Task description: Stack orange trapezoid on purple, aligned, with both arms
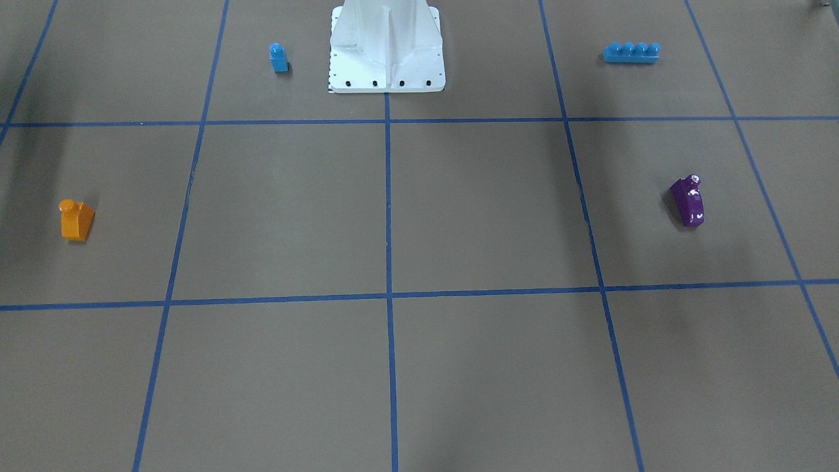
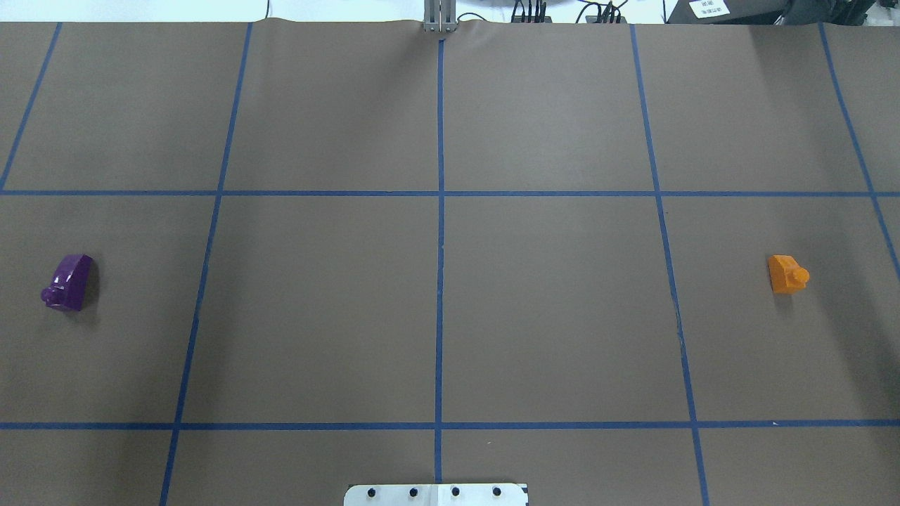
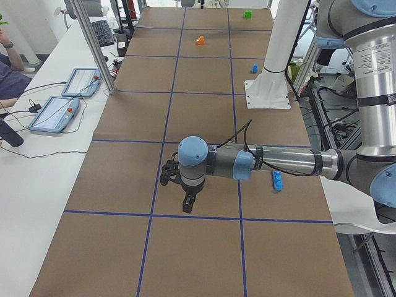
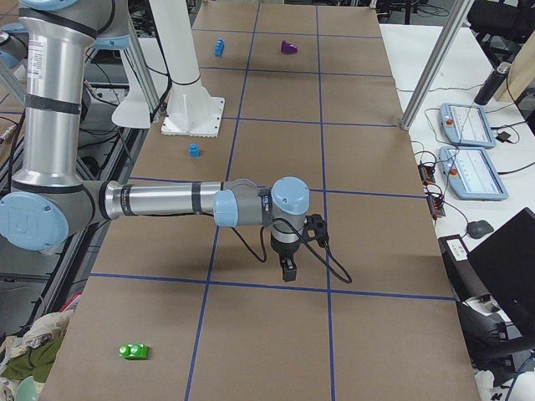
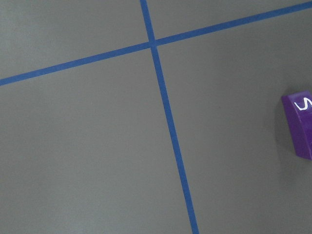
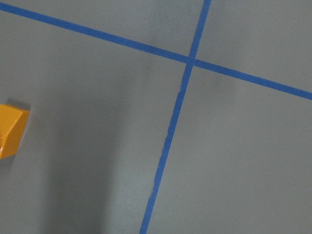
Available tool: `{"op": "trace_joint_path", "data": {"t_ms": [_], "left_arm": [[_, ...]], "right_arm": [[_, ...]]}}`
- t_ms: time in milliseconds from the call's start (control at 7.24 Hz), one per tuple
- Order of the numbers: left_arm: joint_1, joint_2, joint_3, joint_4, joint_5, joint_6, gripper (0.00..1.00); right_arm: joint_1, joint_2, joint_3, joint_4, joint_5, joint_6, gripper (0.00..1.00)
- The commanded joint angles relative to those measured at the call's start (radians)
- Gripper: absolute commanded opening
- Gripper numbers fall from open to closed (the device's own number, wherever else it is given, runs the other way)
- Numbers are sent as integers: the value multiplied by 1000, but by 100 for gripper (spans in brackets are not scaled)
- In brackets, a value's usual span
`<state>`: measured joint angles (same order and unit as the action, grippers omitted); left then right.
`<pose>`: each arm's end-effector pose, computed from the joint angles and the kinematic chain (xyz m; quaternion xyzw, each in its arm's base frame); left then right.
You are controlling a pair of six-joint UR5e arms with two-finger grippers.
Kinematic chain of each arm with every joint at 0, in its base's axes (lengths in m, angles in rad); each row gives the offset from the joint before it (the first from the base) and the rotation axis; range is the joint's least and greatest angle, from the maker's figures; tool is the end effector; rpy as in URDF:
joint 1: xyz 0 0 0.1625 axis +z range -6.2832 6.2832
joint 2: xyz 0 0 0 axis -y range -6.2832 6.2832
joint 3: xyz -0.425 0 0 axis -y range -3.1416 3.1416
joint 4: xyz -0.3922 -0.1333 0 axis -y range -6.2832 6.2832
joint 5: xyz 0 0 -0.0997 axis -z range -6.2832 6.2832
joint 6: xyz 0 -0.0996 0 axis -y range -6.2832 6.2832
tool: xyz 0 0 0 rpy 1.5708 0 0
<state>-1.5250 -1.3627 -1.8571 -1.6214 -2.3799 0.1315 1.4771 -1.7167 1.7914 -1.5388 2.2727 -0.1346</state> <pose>-0.0423 -0.4133 0.6031 0.0759 0.3899 0.1064 0.9115 0.0278 -0.4411 0.6187 0.0571 -0.3422 -0.1250 0.9295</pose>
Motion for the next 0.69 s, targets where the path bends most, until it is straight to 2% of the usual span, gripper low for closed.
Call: {"op": "trace_joint_path", "data": {"t_ms": [0, 138, 552], "left_arm": [[-3, -25, -39, -2, -19, -4, 100], [-3, -44, -42, -2, -18, -3, 100], [-7, -85, -60, -55, -25, -3, 100]], "right_arm": [[-12, 3, 5, 218, 2, 6, 100], [-12, -7, -1, 340, -7, 7, 100], [-12, -7, -16, 445, 16, 113, 100]]}}
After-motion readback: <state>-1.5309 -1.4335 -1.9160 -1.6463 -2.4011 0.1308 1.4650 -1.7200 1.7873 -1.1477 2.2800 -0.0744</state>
